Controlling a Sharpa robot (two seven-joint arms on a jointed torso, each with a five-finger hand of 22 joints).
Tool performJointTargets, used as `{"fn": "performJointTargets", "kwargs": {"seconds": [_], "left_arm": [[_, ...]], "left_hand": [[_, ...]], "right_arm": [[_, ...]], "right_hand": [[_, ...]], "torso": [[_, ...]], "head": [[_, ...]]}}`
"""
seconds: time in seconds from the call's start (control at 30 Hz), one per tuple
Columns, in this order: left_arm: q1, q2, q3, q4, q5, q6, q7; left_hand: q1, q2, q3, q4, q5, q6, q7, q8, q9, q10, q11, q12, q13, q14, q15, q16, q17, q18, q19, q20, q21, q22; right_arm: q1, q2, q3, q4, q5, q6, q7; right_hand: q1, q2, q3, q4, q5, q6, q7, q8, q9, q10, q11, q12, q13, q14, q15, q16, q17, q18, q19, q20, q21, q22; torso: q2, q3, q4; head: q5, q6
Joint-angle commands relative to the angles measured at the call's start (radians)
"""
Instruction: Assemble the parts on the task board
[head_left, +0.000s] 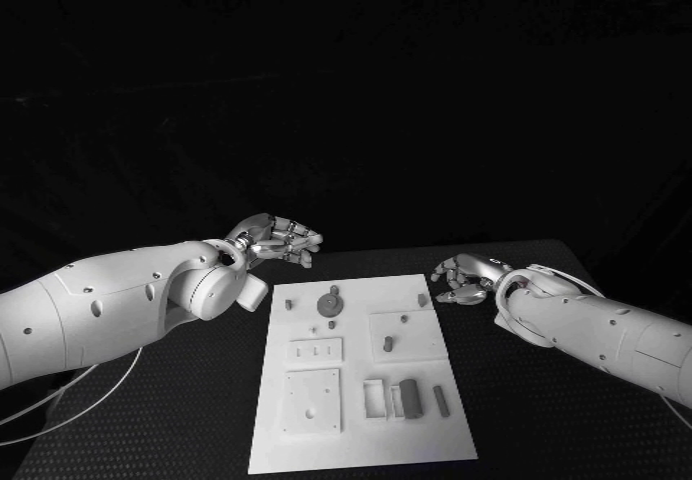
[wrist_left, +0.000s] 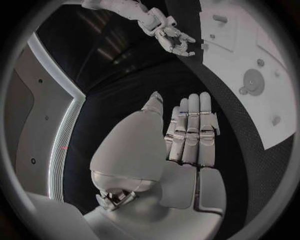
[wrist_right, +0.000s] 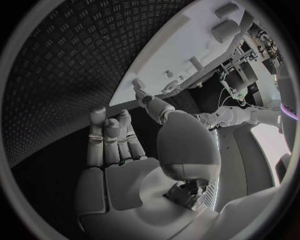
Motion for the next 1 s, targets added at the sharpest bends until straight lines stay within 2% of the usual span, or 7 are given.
{"fn": "performJointTargets", "kwargs": {"seconds": [0.03, 0.2, 0.6, 0.8, 0.87, 1.0], "left_arm": [[0.0, -0.001, 0.001, 0.006, -0.003, 0.017, 0.009], [0.001, -0.003, 0.001, 0.011, -0.004, 0.017, 0.008], [0.001, -0.012, 0.001, 0.025, -0.007, 0.016, 0.006], [0.001, -0.011, 0.001, 0.026, -0.007, 0.016, 0.006], [0.001, -0.011, 0.001, 0.025, -0.007, 0.014, 0.002], [0.001, -0.012, 0.001, 0.027, -0.007, 0.015, 0.001]], "left_hand": [[0.004, -0.003, -0.007, 0.0, 0.003, 0.005, -0.002, -0.007, 0.002, 0.004, 0.002, -0.001, 0.001, 0.001, 0.003, -0.005, 0.002, 0.02, 0.006, -0.002, -0.007, 0.001], [0.004, -0.003, -0.007, 0.0, 0.003, 0.005, -0.002, -0.007, 0.002, 0.004, 0.002, -0.002, 0.001, 0.001, 0.003, -0.005, 0.002, 0.02, 0.006, -0.002, -0.007, 0.001], [0.004, -0.003, -0.007, 0.0, 0.003, 0.005, -0.002, -0.007, 0.002, 0.004, 0.002, -0.002, 0.002, 0.001, 0.003, -0.006, 0.002, 0.02, 0.006, -0.002, -0.008, 0.002], [0.004, -0.003, -0.007, 0.0, 0.003, 0.005, -0.002, -0.007, 0.002, 0.004, 0.002, -0.002, 0.002, 0.001, 0.003, -0.006, 0.003, 0.02, 0.006, -0.002, -0.008, 0.002], [0.004, -0.003, -0.007, 0.0, 0.003, 0.005, -0.002, -0.007, 0.002, 0.004, 0.002, -0.002, 0.003, 0.001, 0.003, -0.006, 0.003, 0.02, 0.006, -0.002, -0.008, 0.002], [0.004, -0.002, -0.007, 0.0, 0.003, 0.005, -0.002, -0.007, 0.002, 0.004, 0.002, -0.002, 0.003, 0.001, 0.003, -0.006, 0.003, 0.02, 0.006, -0.002, -0.008, 0.002]], "right_arm": [[-0.005, 0.007, 0.0, 0.001, -0.02, 0.0, 0.002], [-0.013, 0.019, 0.0, 0.002, -0.021, 0.013, 0.0], [-0.023, 0.037, 0.0, -0.012, -0.023, 0.002, -0.005], [-0.024, 0.048, 0.0, -0.019, -0.023, -0.003, -0.007], [-0.024, 0.053, 0.0, -0.024, -0.024, 0.002, -0.008], [-0.028, 0.061, -0.001, -0.032, -0.025, 0.003, -0.01]], "right_hand": [[0.011, 0.0, 0.002, -0.005, 0.003, 0.005, 0.013, 0.003, -0.001, -0.007, -0.001, 0.001, -0.001, -0.006, 0.0, -0.004, 0.001, 0.03, -0.005, 0.001, -0.005, 0.017], [0.01, 0.002, 0.001, -0.004, 0.004, 0.004, 0.012, 0.004, -0.001, -0.006, -0.001, 0.002, -0.001, -0.005, -0.001, -0.003, 0.001, 0.03, -0.005, 0.002, -0.004, 0.017], [0.008, 0.008, 0.0, -0.002, 0.004, 0.005, 0.009, 0.006, 0.0, -0.006, -0.003, 0.003, -0.002, -0.005, -0.003, -0.002, 0.002, 0.03, -0.004, 0.003, -0.004, 0.018], [0.008, 0.018, 0.0, -0.001, 0.004, 0.014, 0.004, 0.013, 0.002, -0.002, -0.009, 0.006, -0.003, -0.002, -0.007, 0.0, 0.003, 0.03, -0.001, 0.003, -0.001, 0.018], [0.008, 0.021, 0.0, -0.001, 0.004, 0.016, 0.003, 0.015, 0.003, -0.001, -0.01, 0.007, -0.004, -0.002, -0.009, 0.001, 0.003, 0.03, 0.0, 0.002, -0.001, 0.018], [0.005, 0.036, -0.001, 0.002, 0.004, 0.034, -0.005, 0.029, 0.008, 0.005, -0.017, 0.01, -0.006, 0.003, -0.016, 0.003, 0.003, 0.03, 0.003, 0.001, 0.002, 0.018]], "torso": [[0.0, -0.0009, 0.0002], [0.0, -0.0017, 0.0012], [0.0, -0.0011, 0.0006], [0.0, -0.0008, 0.0005], [0.0, -0.0004, 0.0005], [-0.001, -0.0001, -0.0002]], "head": [[0.001, -0.003], [0.0, -0.009], [0.004, -0.018], [0.007, -0.024], [0.006, -0.029], [0.008, -0.034]]}}
